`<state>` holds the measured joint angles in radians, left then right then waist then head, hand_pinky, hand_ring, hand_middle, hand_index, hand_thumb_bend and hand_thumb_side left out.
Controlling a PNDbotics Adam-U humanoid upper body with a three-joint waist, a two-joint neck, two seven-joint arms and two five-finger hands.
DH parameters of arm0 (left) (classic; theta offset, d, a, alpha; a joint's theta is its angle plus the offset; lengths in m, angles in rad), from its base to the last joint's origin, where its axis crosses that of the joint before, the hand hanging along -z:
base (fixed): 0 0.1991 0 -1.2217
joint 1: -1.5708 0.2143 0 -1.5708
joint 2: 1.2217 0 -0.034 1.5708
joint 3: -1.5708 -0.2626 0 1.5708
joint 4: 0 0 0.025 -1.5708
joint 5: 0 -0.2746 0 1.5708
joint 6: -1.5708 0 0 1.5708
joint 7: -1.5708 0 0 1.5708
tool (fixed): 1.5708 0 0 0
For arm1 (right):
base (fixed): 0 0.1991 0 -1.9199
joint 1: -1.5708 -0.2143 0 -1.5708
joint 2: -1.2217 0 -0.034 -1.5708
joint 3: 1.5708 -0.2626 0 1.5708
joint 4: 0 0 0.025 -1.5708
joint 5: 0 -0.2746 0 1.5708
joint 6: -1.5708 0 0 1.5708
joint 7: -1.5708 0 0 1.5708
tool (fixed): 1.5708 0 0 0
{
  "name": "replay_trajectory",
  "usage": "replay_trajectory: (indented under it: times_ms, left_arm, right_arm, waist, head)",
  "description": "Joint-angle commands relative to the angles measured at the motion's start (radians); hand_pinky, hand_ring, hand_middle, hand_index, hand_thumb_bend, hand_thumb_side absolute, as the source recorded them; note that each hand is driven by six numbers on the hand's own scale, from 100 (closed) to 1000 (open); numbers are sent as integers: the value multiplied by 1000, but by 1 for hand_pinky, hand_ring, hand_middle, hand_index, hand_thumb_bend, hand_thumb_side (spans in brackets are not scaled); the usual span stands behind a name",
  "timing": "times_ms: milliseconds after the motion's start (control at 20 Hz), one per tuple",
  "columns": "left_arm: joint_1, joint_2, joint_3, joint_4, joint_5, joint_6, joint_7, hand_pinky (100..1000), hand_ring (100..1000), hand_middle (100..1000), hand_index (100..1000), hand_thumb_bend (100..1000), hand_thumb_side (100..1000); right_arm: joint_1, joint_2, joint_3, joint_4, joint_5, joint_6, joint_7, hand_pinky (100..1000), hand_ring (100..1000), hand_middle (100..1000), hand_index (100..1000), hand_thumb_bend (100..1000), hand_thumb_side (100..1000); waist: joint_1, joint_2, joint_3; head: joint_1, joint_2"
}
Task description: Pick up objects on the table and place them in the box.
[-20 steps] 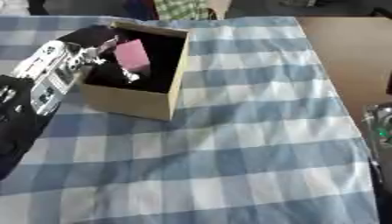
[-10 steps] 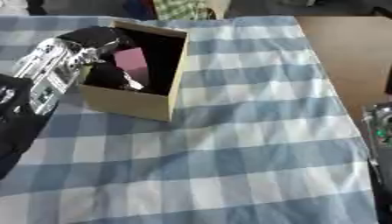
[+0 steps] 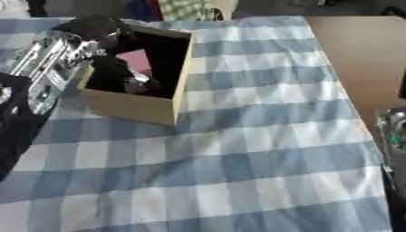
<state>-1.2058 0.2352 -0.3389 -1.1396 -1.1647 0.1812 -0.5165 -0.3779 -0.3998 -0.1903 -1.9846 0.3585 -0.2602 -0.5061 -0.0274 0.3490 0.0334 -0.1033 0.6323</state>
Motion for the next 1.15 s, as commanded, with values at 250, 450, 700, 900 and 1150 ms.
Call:
replay_trajectory:
  times_ms: [250,450,700,900,1150]
  left_arm:
    - [-37,43,27,-117,9,51,21,520,687,770,861,851,854]
    - [-36,57,38,-180,24,68,20,504,671,755,853,791,856]
    - [-21,93,61,-313,60,94,36,462,628,715,834,661,849]
    - [19,149,82,-482,132,127,60,449,610,697,826,594,845]
    - [148,280,126,-758,294,197,149,441,600,690,821,544,858]
  right_arm:
    - [-2,-14,-11,-15,-7,-3,-1,852,679,624,737,100,986]
    - [2,-16,-14,-15,-6,-2,-4,852,680,625,738,100,986]
    - [8,-21,-20,-15,-4,-3,-10,852,681,626,739,100,986]
    - [12,-26,-25,-15,0,-3,-16,851,682,628,740,100,987]
    - [16,-36,-34,-15,8,-6,-27,850,682,630,741,100,987]
  waist:
    - [2,-41,2]
    - [2,-51,5]
    - [0,-62,13]
    - [0,-68,23]
    - [-2,-68,40]
  head:
    - [-5,15]
    - [-7,24]
    - [-12,39]
    - [-17,51]
    - [-30,57]
